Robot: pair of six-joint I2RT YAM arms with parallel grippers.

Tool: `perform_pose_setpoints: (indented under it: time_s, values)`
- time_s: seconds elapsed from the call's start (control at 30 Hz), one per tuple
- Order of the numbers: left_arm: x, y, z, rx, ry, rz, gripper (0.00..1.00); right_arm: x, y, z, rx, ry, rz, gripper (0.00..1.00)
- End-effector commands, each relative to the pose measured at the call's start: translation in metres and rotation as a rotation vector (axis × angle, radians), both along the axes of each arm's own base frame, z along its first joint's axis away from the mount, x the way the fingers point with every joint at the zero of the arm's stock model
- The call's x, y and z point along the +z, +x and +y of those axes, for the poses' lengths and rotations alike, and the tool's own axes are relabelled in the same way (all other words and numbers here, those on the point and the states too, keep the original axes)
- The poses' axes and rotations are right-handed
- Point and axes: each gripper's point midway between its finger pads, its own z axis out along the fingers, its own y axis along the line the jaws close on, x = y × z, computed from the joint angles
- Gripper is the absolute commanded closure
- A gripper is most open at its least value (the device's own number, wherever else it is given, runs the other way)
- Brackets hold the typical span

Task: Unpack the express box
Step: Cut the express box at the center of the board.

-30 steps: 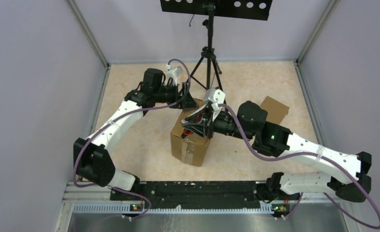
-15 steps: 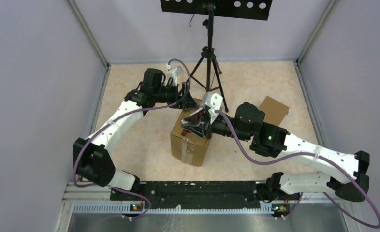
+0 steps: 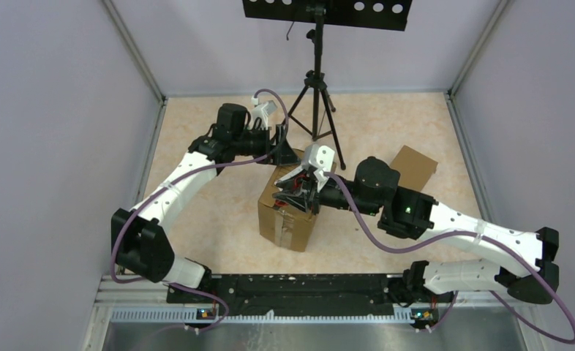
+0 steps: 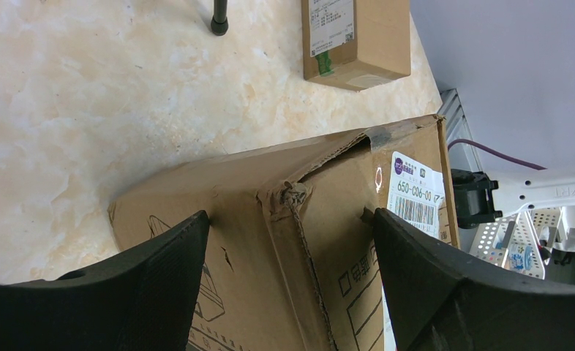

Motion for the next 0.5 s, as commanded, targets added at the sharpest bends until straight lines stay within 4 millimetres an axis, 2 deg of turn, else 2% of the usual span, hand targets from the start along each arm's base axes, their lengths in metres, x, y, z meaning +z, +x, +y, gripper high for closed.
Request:
perform_pose_setpoints:
  time_s: [0.0, 0.47]
  values:
    - [-0.006, -0.001, 0.001, -0.008, 0.021, -0.009, 0.16, 0.012, 0.000, 0.002, -0.001, 0.033, -0.050, 1.00]
    - [-0.007, -0.001, 0.001, -0.004, 0.026, -0.009, 0.16, -0.003, 0.002, 0.006, 0.000, -0.025, -0.044, 1.00]
